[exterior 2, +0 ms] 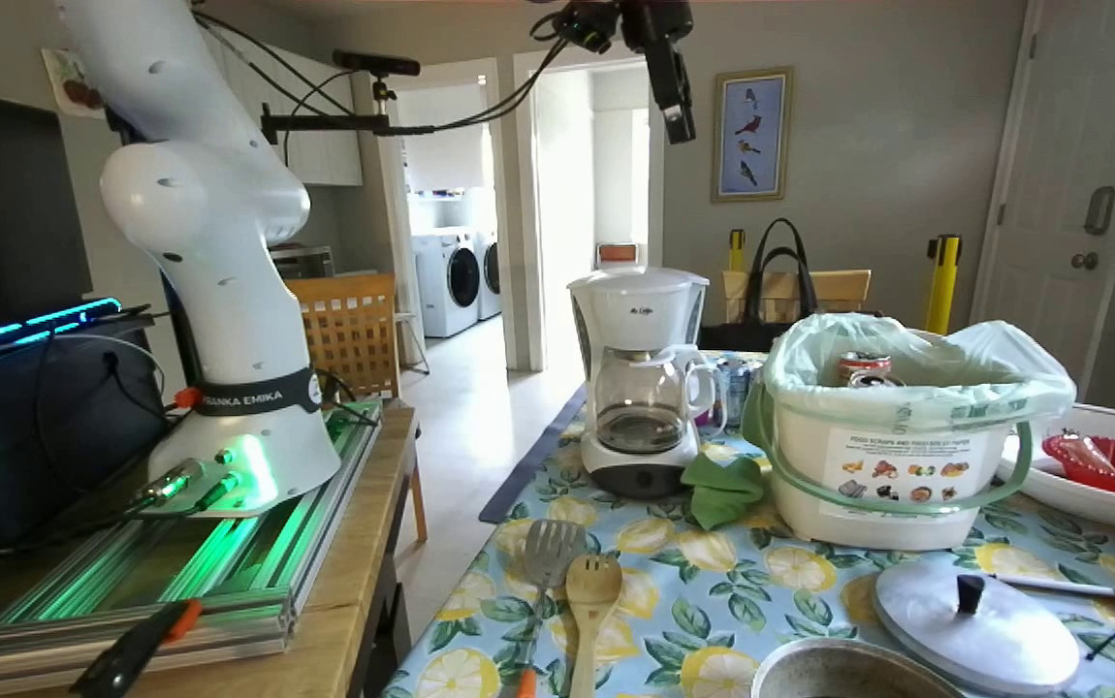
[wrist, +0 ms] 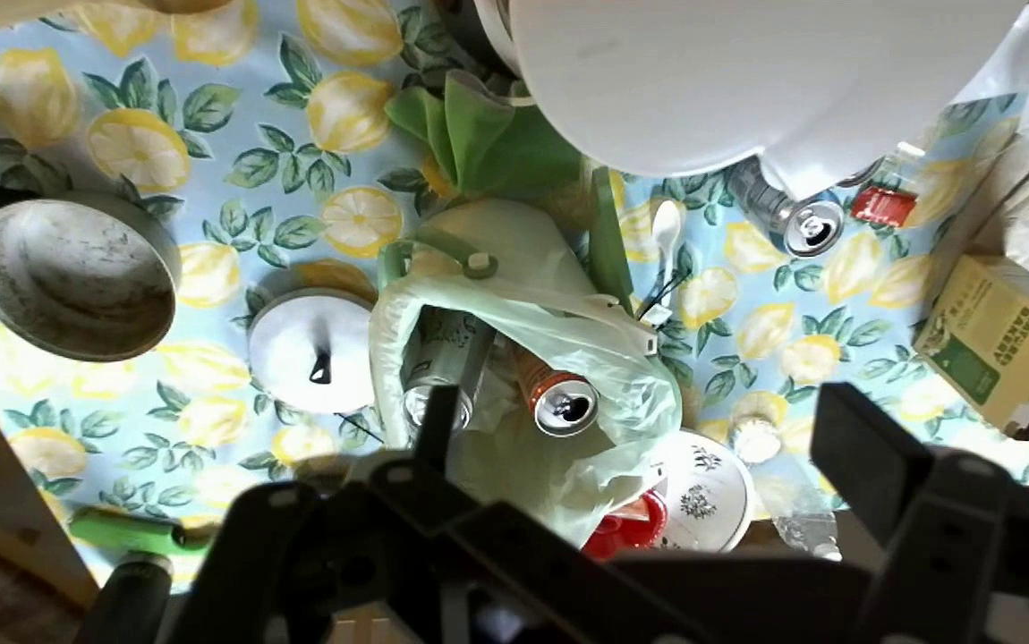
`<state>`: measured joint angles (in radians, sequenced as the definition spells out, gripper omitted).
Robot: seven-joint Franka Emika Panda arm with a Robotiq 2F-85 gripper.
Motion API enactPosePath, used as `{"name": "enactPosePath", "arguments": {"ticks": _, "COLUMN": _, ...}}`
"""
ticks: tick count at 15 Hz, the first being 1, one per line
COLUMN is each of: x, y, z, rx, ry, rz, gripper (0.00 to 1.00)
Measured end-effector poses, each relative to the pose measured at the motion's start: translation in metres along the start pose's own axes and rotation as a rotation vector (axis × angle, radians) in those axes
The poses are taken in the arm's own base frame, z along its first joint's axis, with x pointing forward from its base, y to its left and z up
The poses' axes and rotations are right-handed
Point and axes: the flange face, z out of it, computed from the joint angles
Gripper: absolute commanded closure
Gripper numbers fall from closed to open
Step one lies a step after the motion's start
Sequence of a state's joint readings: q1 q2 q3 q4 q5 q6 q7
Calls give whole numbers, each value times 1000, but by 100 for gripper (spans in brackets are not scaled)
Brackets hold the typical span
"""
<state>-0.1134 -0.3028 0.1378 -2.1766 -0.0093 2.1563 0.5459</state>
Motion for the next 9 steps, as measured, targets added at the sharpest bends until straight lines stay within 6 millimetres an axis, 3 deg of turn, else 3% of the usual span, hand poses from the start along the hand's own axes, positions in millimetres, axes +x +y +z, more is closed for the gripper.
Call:
{"name": "enactPosePath", "arguments": {"ticks": 4, "x": 27, "y": 5, "z": 17, "rx": -4, "ry": -21, "rz": -72, "gripper": 0}}
{"name": "enactPosePath", "arguments": {"ticks": 9, "x": 31, "y": 2, "z": 21, "rx": -4, "ry": -24, "rz": -87, "gripper": 0}}
